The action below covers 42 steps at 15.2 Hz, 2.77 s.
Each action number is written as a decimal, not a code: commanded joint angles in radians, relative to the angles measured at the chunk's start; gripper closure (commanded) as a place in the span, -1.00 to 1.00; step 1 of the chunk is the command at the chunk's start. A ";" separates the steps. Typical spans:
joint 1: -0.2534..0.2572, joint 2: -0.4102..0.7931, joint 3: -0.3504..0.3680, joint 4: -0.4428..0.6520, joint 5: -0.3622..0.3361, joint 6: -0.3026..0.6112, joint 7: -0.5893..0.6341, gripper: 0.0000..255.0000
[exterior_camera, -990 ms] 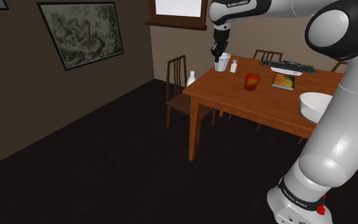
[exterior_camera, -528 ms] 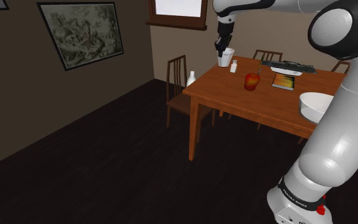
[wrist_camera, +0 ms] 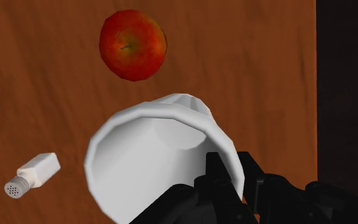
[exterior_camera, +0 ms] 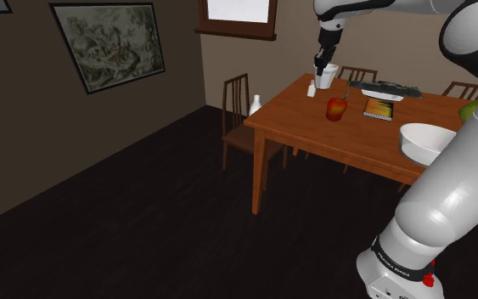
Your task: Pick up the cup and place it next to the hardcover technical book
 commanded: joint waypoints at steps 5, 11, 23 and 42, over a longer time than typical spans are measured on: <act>-0.061 -0.043 -0.069 -0.050 0.004 0.023 -0.132 1.00; -0.123 -0.053 -0.148 -0.058 0.020 0.033 -0.276 1.00; -0.203 -0.014 -0.253 -0.068 0.072 0.087 -0.470 1.00; -0.208 0.015 -0.261 -0.297 0.089 0.340 -0.480 1.00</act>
